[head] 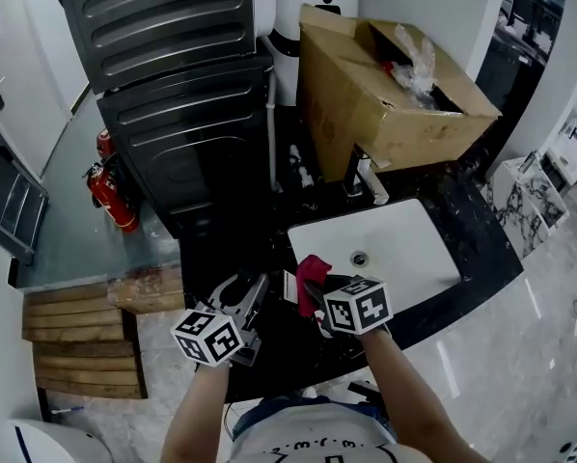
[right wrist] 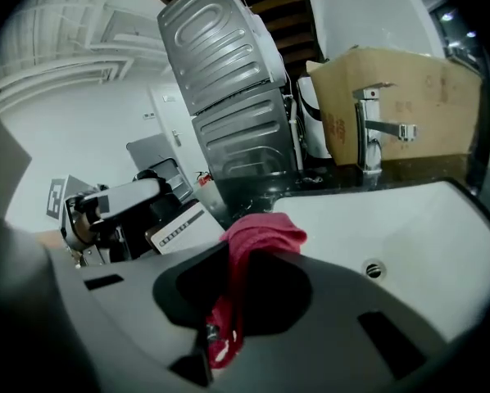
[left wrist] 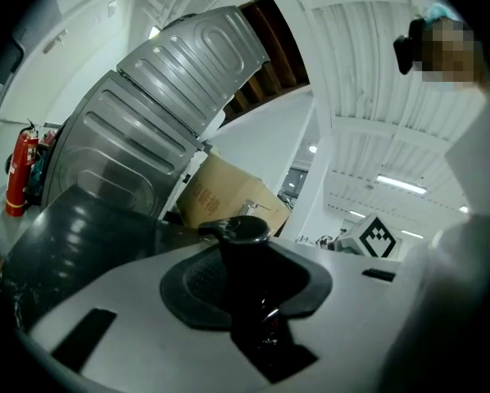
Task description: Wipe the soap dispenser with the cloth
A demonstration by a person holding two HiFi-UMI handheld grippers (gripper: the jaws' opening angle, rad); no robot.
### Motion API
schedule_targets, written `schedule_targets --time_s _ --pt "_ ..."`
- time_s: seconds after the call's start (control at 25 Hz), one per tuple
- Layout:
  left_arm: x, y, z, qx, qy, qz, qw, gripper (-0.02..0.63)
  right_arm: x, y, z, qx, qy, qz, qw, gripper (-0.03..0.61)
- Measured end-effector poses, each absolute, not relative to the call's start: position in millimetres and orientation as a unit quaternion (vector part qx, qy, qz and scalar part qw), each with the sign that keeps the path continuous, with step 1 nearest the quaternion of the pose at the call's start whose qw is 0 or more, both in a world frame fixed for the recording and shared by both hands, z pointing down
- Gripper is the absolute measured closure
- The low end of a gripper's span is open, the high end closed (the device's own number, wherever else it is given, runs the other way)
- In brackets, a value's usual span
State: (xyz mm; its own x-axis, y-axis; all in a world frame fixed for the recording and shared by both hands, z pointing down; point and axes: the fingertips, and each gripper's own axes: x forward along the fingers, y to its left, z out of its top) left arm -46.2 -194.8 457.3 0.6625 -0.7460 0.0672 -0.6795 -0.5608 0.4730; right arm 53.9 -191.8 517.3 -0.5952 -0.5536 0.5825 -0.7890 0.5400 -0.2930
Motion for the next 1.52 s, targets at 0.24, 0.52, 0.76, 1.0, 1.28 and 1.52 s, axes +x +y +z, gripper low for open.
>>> schedule_targets --time_s 0.24,0.52,0.76,1.0,1.28,1.52 --pt "-17 -201 454 0.93 -0.339 0.061 0.129 0.506 68 -182 503 0.422 -0.846 0.271 0.182 0.529" --pt "-2 -207 460 0.952 -0.258 0.158 0.04 0.507 80 -172 502 0.44 -0.837 0.283 0.16 0.529" --pt "-12 -185 459 0.979 -0.102 0.174 0.005 0.503 74 -166 502 0.432 -0.841 0.284 0.159 0.529" --pt "-43 -196 457 0.966 -0.201 0.16 0.019 0.336 67 -165 505 0.426 -0.843 0.282 0.168 0.529" --pt "-32 -187 451 0.909 -0.403 0.09 0.056 0.342 66 -172 496 0.435 -0.841 0.283 0.15 0.529" --pt "-39 -199 460 0.813 -0.564 0.092 0.111 0.425 71 -170 494 0.443 -0.838 0.287 0.142 0.529"
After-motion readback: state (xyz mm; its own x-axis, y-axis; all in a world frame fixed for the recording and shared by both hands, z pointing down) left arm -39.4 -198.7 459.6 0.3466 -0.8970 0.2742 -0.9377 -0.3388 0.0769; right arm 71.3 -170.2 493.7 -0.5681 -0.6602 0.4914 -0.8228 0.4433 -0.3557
